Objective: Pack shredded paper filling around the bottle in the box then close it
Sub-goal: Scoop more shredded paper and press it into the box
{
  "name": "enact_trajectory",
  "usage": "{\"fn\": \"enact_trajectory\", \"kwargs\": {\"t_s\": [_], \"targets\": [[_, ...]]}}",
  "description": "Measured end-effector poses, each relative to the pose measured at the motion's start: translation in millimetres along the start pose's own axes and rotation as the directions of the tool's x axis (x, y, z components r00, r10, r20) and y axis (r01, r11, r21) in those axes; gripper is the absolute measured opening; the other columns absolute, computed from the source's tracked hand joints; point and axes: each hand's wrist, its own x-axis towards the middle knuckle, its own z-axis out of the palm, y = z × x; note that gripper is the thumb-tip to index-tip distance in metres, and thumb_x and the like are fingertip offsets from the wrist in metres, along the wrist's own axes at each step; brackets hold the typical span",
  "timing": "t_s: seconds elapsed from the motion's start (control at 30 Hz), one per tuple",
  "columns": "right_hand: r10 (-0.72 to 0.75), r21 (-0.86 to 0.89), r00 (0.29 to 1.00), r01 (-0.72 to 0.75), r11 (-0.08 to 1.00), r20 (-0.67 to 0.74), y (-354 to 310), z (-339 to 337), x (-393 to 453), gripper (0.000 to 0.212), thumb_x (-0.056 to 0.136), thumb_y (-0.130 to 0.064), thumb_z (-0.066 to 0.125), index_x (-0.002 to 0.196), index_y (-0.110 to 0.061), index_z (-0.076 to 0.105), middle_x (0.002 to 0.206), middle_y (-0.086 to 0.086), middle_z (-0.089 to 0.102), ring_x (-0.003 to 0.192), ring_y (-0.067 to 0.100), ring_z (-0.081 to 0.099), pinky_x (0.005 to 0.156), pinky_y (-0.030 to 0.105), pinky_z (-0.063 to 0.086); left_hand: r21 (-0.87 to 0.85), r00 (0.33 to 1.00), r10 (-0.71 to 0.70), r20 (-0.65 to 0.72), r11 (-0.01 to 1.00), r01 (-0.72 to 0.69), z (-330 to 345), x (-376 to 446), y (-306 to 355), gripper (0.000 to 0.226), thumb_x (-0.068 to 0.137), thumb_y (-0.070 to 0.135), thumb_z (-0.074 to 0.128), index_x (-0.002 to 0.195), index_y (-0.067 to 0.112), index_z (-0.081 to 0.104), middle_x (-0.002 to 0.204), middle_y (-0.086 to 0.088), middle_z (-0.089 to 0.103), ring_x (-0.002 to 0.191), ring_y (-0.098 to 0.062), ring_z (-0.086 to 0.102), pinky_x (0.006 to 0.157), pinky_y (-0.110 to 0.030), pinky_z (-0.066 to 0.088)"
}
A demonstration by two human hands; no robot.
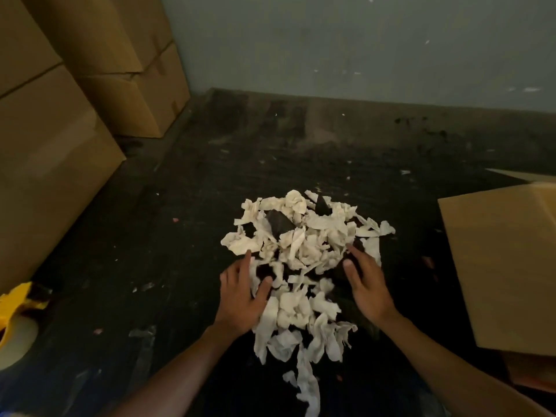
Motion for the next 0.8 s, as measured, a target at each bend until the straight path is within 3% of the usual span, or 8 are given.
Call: {"fn": "enact_trajectory", "kwargs": {"t_s": [0.1,0.23,0.33,0.43,0.53,0.63,0.7,0.8], "targets": [[-0.078,-0.108,0.996,0.073,0.991,-0.045,-22,-23,23,0.074,0.08,-0.08,0.042,0.146,-0.056,0.017,0.158,-0.005,0.015,0.145,0.026,0.012,0.113,0.061,0.023,0.253,0.99,0.138,0.027,0.957,-0.14,-20,22,10,0.117,0.065,0.096,0.034,0.153,0.038,-0.016,0.162,-0.004,-0.012,0.148,-0.03,-0.012,0.118,-0.056,-0.001],[-0.105,-0.498,0.93,0.281,0.82,0.352,-40,-42,86,0.123,0.056,-0.09,0.057,0.14,-0.057,-0.026,0.151,-0.004,-0.044,0.14,0.031,-0.036,0.106,0.072,-0.009,0.439,0.872,0.286,0.397,0.775,-0.454,-32,55,25,0.144,0.048,0.099,0.05,0.142,0.037,-0.039,0.148,-0.002,-0.051,0.133,-0.036,-0.048,0.108,-0.069,-0.019],[-0.089,-0.588,0.798,0.509,0.628,0.596,-46,-29,118,0.134,0.047,-0.092,0.058,0.137,-0.054,-0.034,0.145,-0.003,-0.052,0.134,0.032,-0.045,0.104,0.073,-0.018,0.465,0.795,0.29,0.532,0.684,-0.561,-21,85,27,0.148,0.046,0.097,0.056,0.141,0.036,-0.04,0.144,-0.004,-0.055,0.129,-0.038,-0.051,0.104,-0.073,-0.019],[-0.022,-0.608,0.73,0.585,0.537,0.683,-34,-5,133,0.133,0.048,-0.092,0.058,0.137,-0.055,-0.034,0.145,-0.003,-0.053,0.133,0.034,-0.045,0.102,0.071,-0.021,0.512,0.808,0.213,0.55,0.678,-0.527,-8,115,18,0.146,0.047,0.095,0.056,0.139,0.038,-0.042,0.147,-0.005,-0.051,0.133,-0.043,-0.044,0.106,-0.073,-0.016],[-0.012,-0.662,0.748,0.595,0.455,0.664,-19,13,133,0.122,0.055,-0.098,0.041,0.146,-0.048,-0.022,0.153,-0.001,-0.041,0.141,0.036,-0.033,0.108,0.074,-0.011,0.551,0.797,0.171,0.579,0.639,-0.537,-5,129,5,0.131,0.051,0.1,0.038,0.141,0.042,-0.036,0.159,-0.007,-0.031,0.143,-0.046,-0.026,0.11,-0.071,-0.008],[-0.114,-0.668,0.799,0.563,0.486,0.59,-15,16,121,0.102,0.065,-0.094,0.036,0.151,-0.044,0.012,0.164,0.005,-0.002,0.147,0.038,-0.002,0.11,0.072,0.008,0.512,0.825,0.318,0.466,0.664,-0.545,-3,122,0,0.112,0.061,0.097,0.035,0.149,0.031,0.014,0.156,-0.013,0.023,0.14,-0.045,0.022,0.111,-0.065,0.018],[-0.206,-0.65,0.805,0.576,0.496,0.556,-10,19,112,0.087,0.07,-0.082,0.043,0.144,-0.039,0.03,0.154,0.01,0.028,0.137,0.038,0.026,0.102,0.068,0.032,0.499,0.83,0.407,0.381,0.665,-0.555,5,114,-2,0.083,0.074,0.078,0.049,0.138,0.024,0.048,0.144,-0.01,0.044,0.128,-0.038,0.04,0.104,-0.056,0.033],[-0.37,-0.604,0.816,0.577,0.549,0.443,-6,28,99,0.068,0.071,-0.058,0.063,0.131,-0.031,0.045,0.131,0.013,0.052,0.112,0.035,0.049,0.073,0.05,0.057,0.523,0.823,0.476,0.311,0.637,-0.566,17,107,-5,0.055,0.078,0.051,0.062,0.123,0.019,0.062,0.125,-0.009,0.061,0.117,-0.037,0.052,0.093,-0.051,0.044]]}}
